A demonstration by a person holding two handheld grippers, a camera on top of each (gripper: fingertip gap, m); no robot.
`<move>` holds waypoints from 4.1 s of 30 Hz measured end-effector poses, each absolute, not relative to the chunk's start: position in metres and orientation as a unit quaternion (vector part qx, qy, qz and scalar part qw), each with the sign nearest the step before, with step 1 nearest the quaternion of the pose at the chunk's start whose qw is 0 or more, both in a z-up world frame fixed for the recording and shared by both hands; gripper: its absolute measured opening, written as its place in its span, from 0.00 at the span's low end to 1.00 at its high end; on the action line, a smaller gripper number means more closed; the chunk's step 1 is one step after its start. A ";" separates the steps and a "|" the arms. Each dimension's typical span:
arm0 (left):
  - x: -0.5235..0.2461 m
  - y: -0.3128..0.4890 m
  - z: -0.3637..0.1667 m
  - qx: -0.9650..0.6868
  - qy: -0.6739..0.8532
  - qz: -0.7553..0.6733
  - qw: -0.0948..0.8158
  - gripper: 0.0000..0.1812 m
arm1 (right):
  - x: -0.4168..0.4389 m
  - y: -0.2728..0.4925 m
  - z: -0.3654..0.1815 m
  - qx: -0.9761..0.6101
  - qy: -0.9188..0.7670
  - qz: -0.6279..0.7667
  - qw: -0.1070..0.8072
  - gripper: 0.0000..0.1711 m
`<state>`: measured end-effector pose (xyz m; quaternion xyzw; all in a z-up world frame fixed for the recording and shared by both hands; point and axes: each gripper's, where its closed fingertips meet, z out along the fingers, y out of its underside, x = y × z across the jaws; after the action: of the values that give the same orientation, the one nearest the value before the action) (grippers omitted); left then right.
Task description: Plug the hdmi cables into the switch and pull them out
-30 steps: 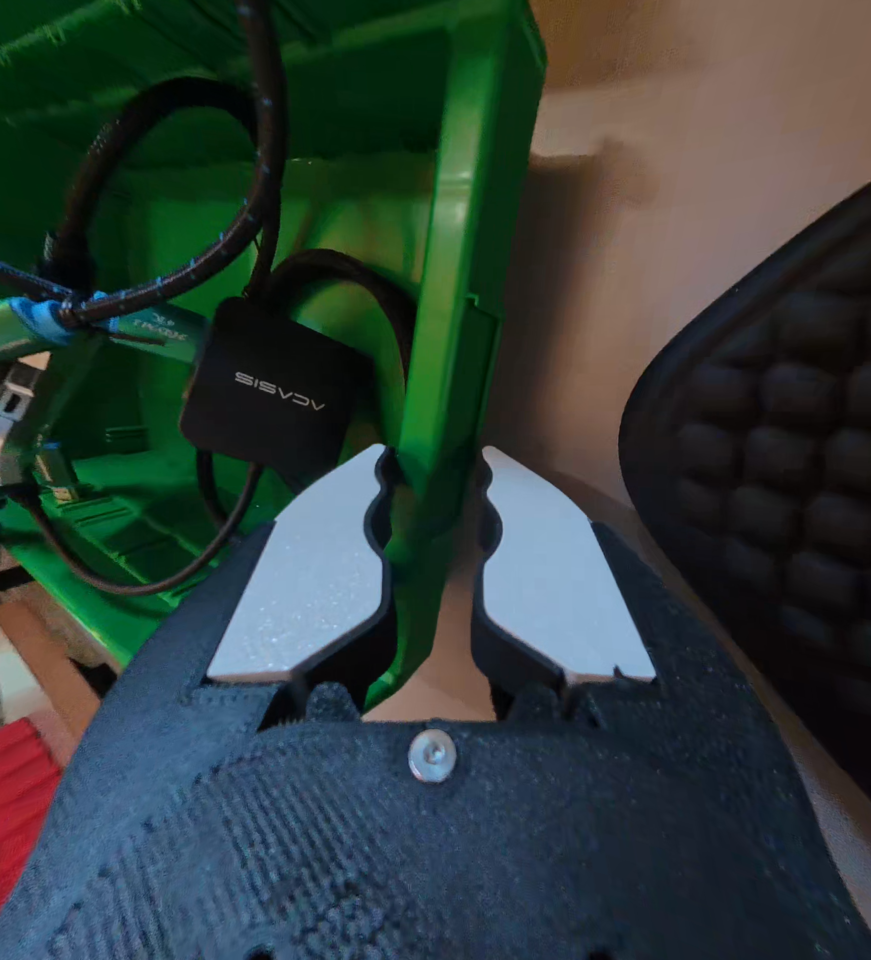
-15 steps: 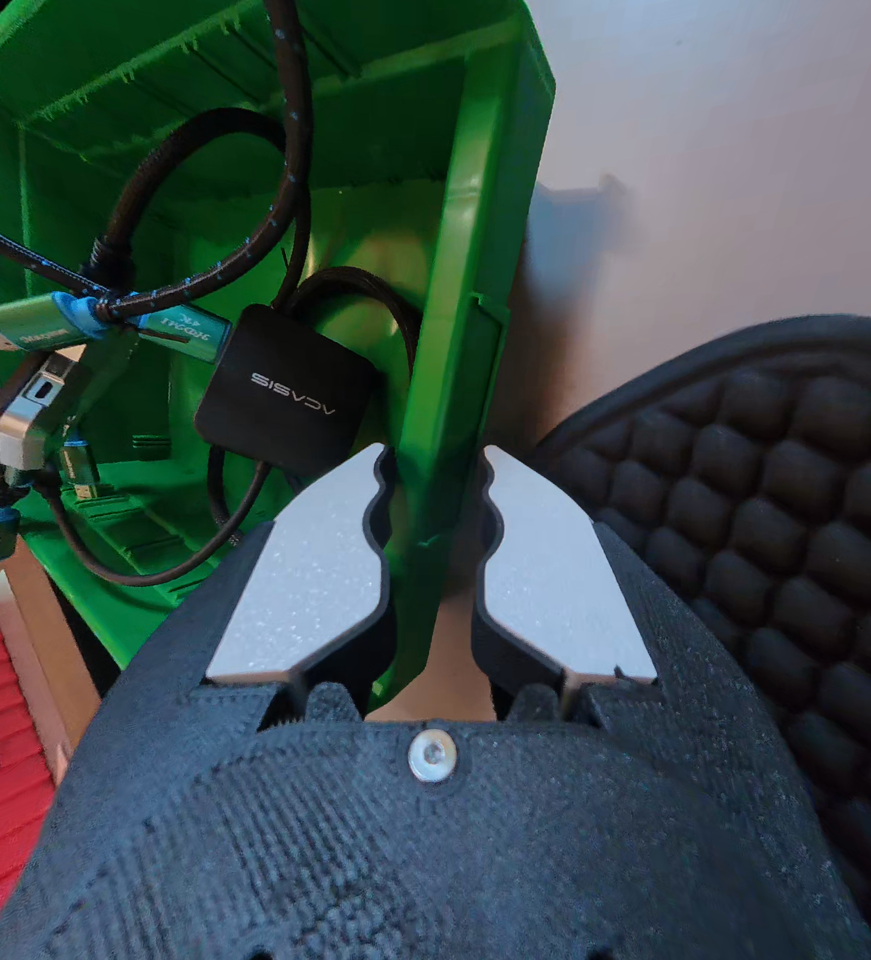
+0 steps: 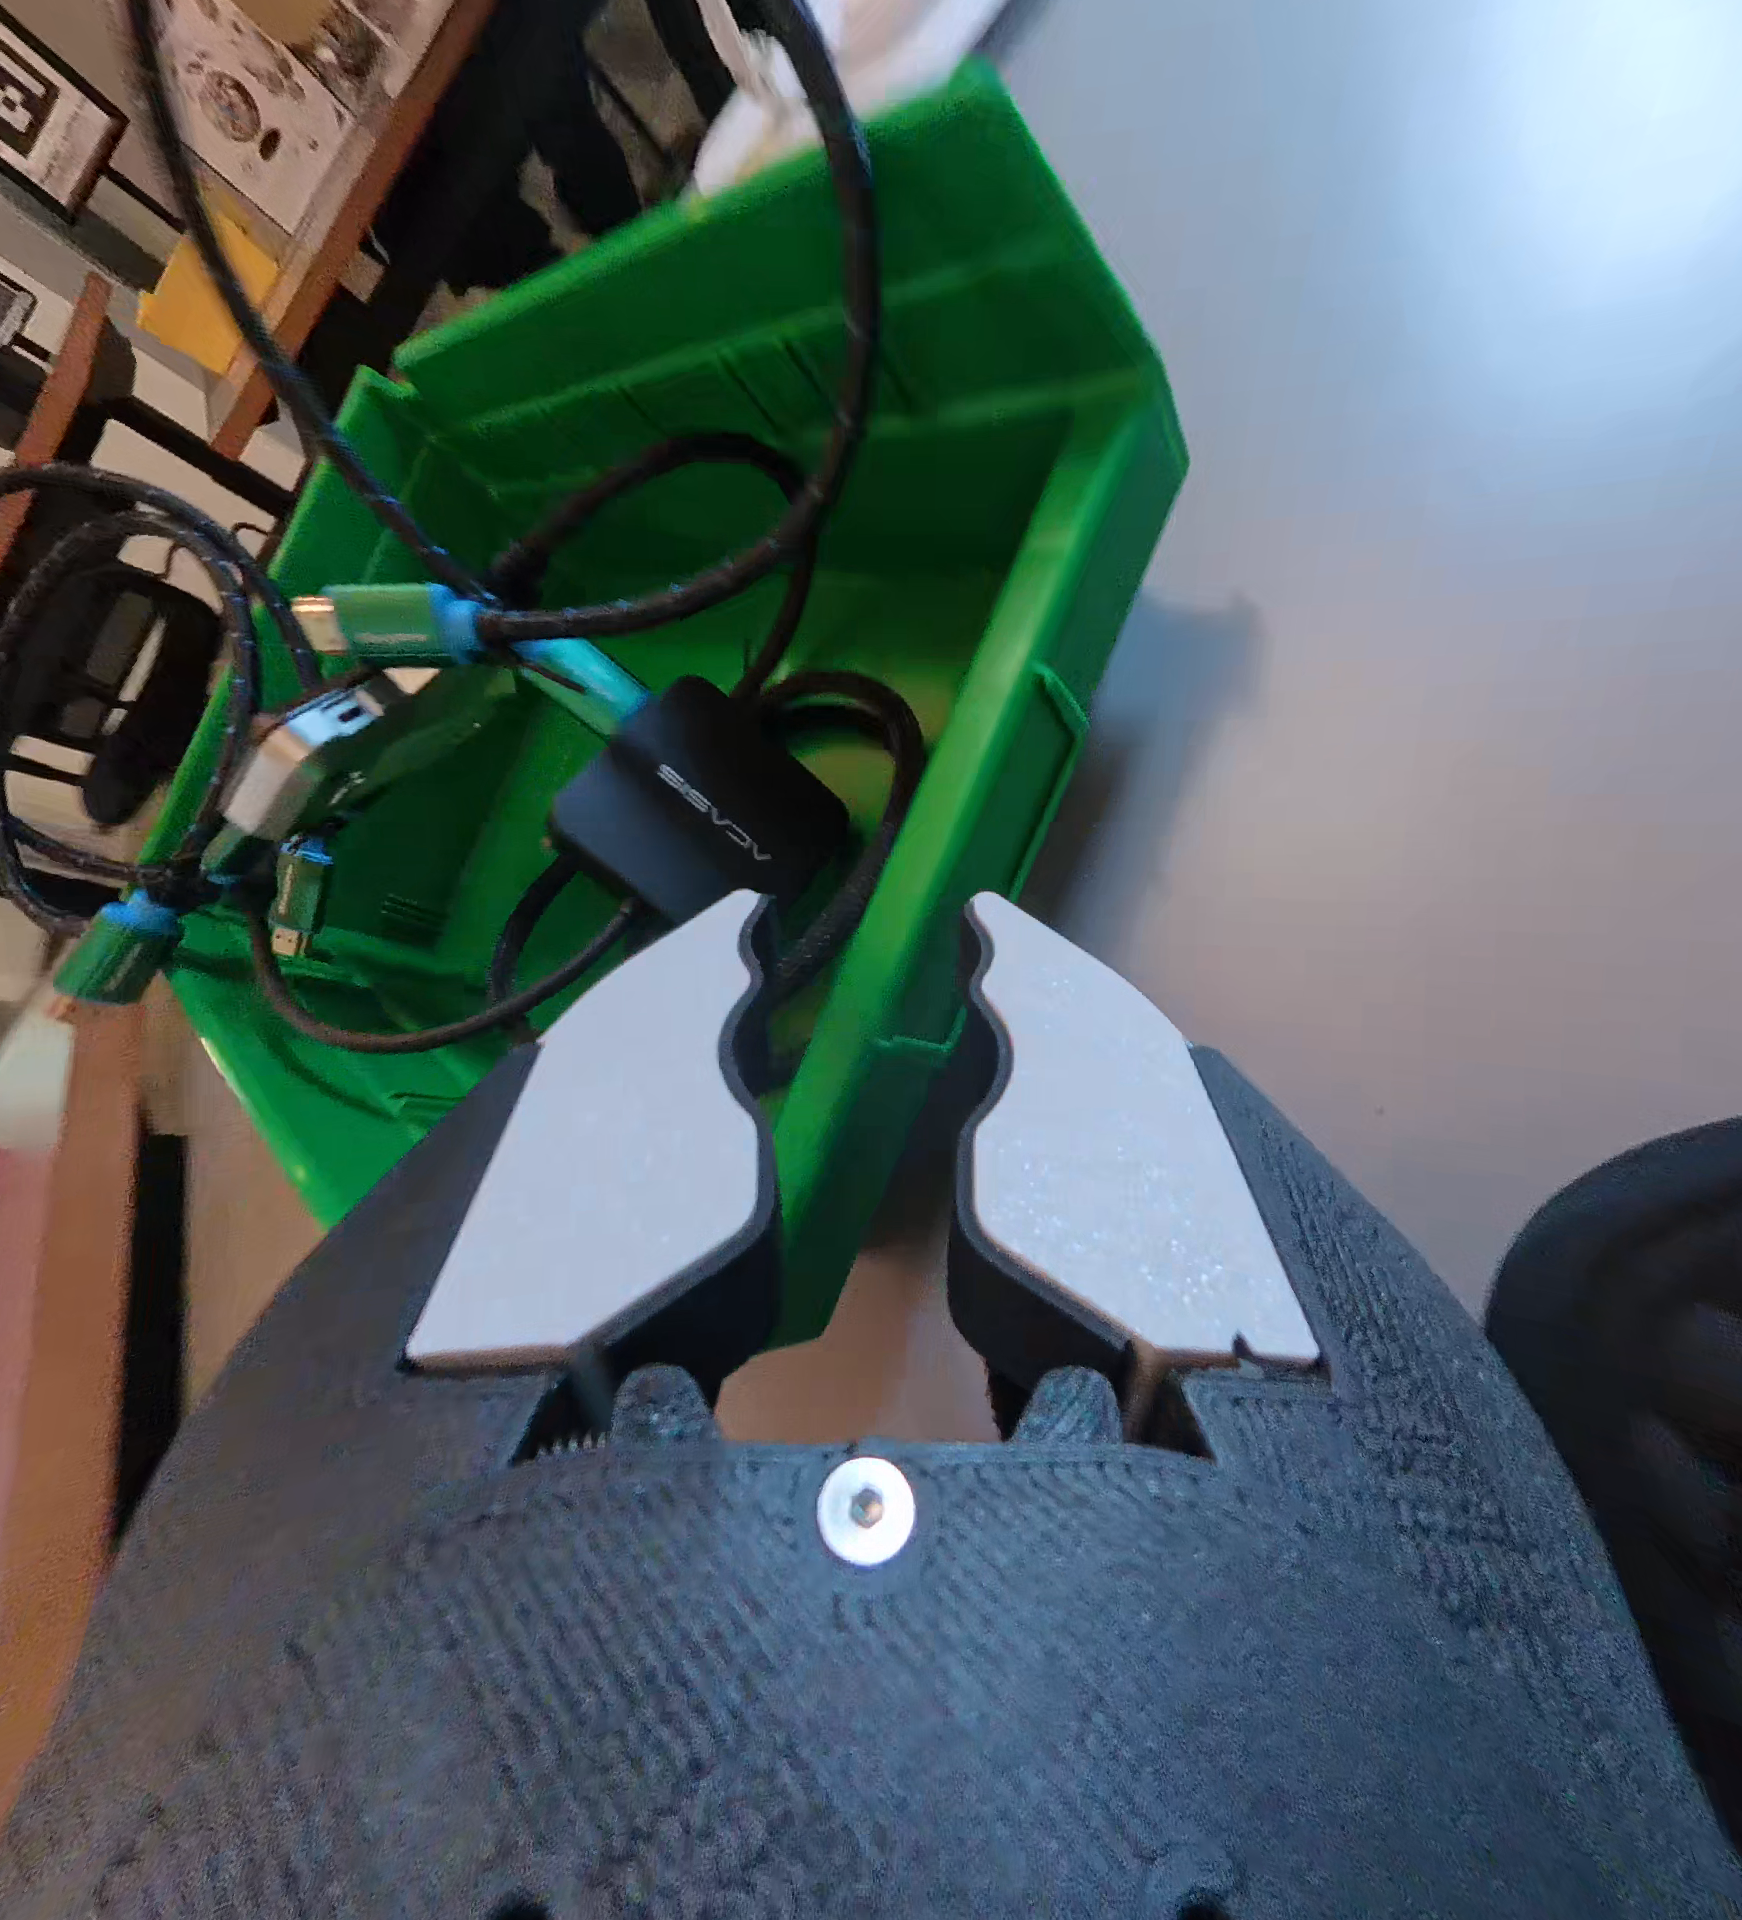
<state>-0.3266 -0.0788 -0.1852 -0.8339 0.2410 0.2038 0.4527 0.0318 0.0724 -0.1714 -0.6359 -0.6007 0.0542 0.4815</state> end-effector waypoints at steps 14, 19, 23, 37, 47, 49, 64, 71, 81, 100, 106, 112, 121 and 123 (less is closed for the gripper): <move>-0.384 -0.046 -0.138 -0.902 0.158 0.054 0.397 0.17 | 0.006 0.020 -0.178 -0.617 -0.579 0.254 0.469 0.20; -0.392 -0.022 -0.177 -0.951 0.174 0.056 0.251 0.22 | 0.007 0.015 -0.180 -0.605 -0.590 0.247 0.474 0.17; -0.390 -0.014 -0.201 -0.963 0.187 0.075 0.181 0.20 | 0.010 0.015 -0.178 -0.602 -0.590 0.246 0.479 0.14; -0.307 -0.053 -0.077 -0.889 0.262 -0.053 0.372 0.08 | 0.007 0.006 -0.154 -0.580 -0.563 0.316 0.496 0.12; -0.106 -0.073 -0.086 -0.748 0.384 -0.377 0.388 0.08 | -0.037 -0.066 -0.110 -0.496 -0.557 0.473 0.469 0.28; -0.073 -0.072 -0.099 -0.729 0.401 -0.415 0.368 0.08 | -0.041 -0.072 -0.114 -0.502 -0.551 0.502 0.439 0.25; -0.047 -0.048 -0.090 -0.633 0.447 -0.031 0.632 0.20 | -0.010 -0.003 -0.098 -0.607 -0.240 0.683 0.327 0.08; -0.035 -0.028 -0.117 -0.488 0.530 0.313 0.619 0.26 | -0.035 -0.024 -0.100 -0.628 -0.182 0.704 0.277 0.08; -0.049 -0.060 -0.078 -0.499 0.487 0.106 0.709 0.08 | -0.028 -0.068 -0.066 -0.527 -0.324 0.744 0.253 0.17; -0.048 -0.109 -0.055 -0.481 0.439 -0.358 0.669 0.08 | -0.030 -0.080 -0.115 -0.423 -0.670 0.341 0.505 0.07; -0.051 -0.084 -0.108 -0.556 0.510 -0.212 0.622 0.08 | -0.017 -0.055 -0.133 -0.459 -0.701 0.214 0.502 0.06; -0.043 -0.086 -0.139 -0.562 0.587 -0.107 0.572 0.08 | -0.022 -0.064 -0.153 -0.433 -0.752 0.106 0.485 0.06; -0.032 -0.102 -0.138 -0.535 0.620 -0.109 0.564 0.08 | -0.027 -0.088 -0.156 -0.388 -0.774 0.151 0.476 0.07; -0.031 -0.102 -0.140 -0.534 0.624 -0.101 0.561 0.08 | -0.027 -0.088 -0.157 -0.383 -0.779 0.138 0.476 0.07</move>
<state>-0.0308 -0.1018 -0.1402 -0.5343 0.6245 -0.1015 0.5606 -0.0266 -0.0878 -0.1571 -0.3829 -0.7794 0.1379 0.4763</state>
